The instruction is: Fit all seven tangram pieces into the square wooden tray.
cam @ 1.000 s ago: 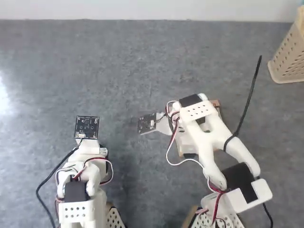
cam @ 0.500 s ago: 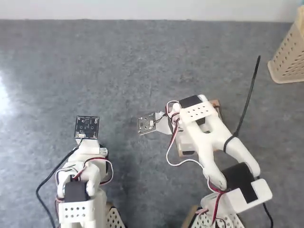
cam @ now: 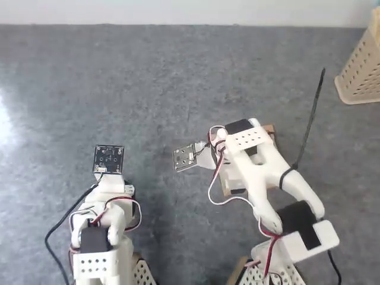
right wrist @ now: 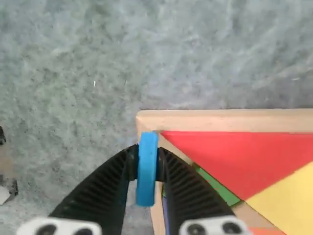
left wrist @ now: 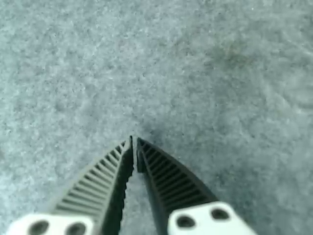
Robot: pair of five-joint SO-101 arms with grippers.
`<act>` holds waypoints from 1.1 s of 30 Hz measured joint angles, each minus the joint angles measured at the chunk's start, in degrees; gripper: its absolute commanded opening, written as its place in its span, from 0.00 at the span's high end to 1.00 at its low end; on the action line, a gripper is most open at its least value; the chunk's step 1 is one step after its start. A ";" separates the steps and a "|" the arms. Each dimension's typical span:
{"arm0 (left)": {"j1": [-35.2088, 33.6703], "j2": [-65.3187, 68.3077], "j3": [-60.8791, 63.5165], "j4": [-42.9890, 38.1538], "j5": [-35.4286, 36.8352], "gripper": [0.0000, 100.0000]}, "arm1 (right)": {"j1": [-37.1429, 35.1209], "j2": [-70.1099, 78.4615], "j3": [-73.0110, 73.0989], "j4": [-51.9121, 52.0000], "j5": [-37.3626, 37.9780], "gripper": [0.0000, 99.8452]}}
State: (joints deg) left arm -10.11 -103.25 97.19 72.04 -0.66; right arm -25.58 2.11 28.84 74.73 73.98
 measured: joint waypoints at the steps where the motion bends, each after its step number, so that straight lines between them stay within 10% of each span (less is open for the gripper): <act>1: -0.09 0.00 0.00 0.00 0.00 0.99 | -0.09 0.70 0.00 -0.53 0.00 0.93; 33: -0.09 0.00 0.00 0.00 0.00 0.99 | 3.60 -5.01 0.09 -1.67 -1.67 0.85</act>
State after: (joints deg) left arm -10.20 -103.25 97.19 72.04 -0.66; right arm -21.98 -2.90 28.92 73.05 72.31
